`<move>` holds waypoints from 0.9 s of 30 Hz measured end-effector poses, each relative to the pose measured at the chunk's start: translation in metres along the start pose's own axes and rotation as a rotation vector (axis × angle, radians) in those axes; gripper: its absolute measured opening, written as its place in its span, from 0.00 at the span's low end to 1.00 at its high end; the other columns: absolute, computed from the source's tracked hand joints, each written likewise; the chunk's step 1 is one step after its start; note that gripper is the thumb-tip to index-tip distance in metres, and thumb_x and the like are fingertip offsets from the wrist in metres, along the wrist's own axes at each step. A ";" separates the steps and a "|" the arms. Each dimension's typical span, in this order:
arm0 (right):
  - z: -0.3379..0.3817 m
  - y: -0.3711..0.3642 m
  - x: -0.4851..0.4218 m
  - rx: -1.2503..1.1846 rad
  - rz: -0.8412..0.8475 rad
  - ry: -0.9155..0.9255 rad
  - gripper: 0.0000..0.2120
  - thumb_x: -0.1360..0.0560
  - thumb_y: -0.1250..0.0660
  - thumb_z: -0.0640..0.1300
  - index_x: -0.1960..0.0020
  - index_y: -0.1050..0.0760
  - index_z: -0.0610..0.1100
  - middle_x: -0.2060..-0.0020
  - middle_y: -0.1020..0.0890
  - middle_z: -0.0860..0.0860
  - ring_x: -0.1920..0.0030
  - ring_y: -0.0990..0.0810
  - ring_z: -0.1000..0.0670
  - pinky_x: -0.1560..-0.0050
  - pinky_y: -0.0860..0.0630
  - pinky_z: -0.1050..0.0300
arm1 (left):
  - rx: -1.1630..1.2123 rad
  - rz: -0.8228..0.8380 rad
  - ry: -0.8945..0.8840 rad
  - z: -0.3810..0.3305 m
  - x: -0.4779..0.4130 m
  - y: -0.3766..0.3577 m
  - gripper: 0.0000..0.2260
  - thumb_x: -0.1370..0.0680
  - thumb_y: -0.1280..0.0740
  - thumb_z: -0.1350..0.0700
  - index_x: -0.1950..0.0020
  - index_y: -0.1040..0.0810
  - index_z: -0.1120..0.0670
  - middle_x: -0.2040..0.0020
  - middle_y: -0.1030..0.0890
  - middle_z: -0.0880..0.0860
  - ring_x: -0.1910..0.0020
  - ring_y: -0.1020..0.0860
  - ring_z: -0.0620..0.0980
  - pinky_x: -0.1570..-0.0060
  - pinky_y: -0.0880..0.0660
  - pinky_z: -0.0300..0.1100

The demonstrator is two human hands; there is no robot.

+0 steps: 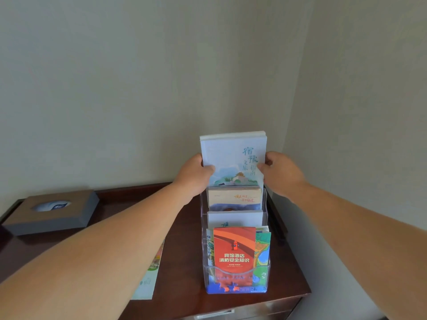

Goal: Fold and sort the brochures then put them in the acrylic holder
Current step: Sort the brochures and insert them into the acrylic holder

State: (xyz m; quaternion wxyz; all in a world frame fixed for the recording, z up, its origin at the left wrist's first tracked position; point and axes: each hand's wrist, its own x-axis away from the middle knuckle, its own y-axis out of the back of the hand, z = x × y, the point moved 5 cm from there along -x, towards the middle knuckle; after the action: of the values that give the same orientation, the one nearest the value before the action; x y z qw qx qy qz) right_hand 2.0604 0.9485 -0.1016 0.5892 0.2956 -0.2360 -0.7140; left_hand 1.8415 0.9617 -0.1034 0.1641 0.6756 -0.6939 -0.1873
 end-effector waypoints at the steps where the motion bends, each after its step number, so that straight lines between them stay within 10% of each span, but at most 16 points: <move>1: -0.005 -0.003 0.000 0.002 0.009 -0.024 0.08 0.19 0.39 0.43 0.46 0.23 0.42 0.46 0.17 0.47 0.49 0.19 0.45 0.61 0.24 0.56 | -0.037 -0.003 0.001 0.003 -0.001 -0.003 0.10 0.21 0.37 0.58 0.40 0.23 0.53 0.46 0.19 0.50 0.51 0.22 0.51 0.57 0.28 0.41; 10: -0.025 -0.021 0.002 -0.014 0.008 -0.098 0.11 0.19 0.40 0.41 0.37 0.29 0.47 0.46 0.20 0.49 0.50 0.20 0.45 0.60 0.23 0.55 | -0.161 -0.035 0.058 0.021 -0.009 -0.021 0.11 0.23 0.39 0.60 0.42 0.28 0.52 0.51 0.22 0.50 0.54 0.22 0.53 0.51 0.24 0.50; 13: -0.026 -0.023 -0.001 0.033 0.015 -0.133 0.10 0.19 0.39 0.41 0.40 0.25 0.43 0.44 0.18 0.45 0.47 0.20 0.43 0.48 0.20 0.46 | -0.183 -0.033 0.101 0.024 -0.012 -0.022 0.08 0.25 0.41 0.63 0.51 0.25 0.57 0.57 0.22 0.53 0.62 0.25 0.52 0.66 0.29 0.43; 20: -0.028 -0.029 0.001 0.070 0.046 -0.143 0.10 0.20 0.40 0.40 0.42 0.24 0.44 0.43 0.18 0.44 0.46 0.19 0.43 0.54 0.21 0.53 | -0.228 -0.029 0.173 0.027 -0.004 -0.025 0.10 0.26 0.43 0.66 0.67 0.33 0.57 0.68 0.31 0.52 0.72 0.34 0.49 0.74 0.41 0.41; 27: -0.025 -0.030 0.003 0.096 0.056 -0.134 0.07 0.20 0.39 0.41 0.46 0.24 0.45 0.44 0.17 0.44 0.47 0.19 0.43 0.63 0.23 0.58 | -0.319 -0.008 0.134 0.017 -0.004 -0.026 0.12 0.24 0.41 0.61 0.40 0.33 0.57 0.47 0.24 0.59 0.53 0.21 0.60 0.65 0.32 0.44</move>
State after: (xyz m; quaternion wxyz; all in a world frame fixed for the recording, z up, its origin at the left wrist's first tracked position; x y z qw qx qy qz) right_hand 2.0561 0.9517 -0.1405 0.5770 0.2687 -0.3170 -0.7032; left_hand 1.8561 0.9659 -0.1305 0.3142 0.6549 -0.6402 -0.2500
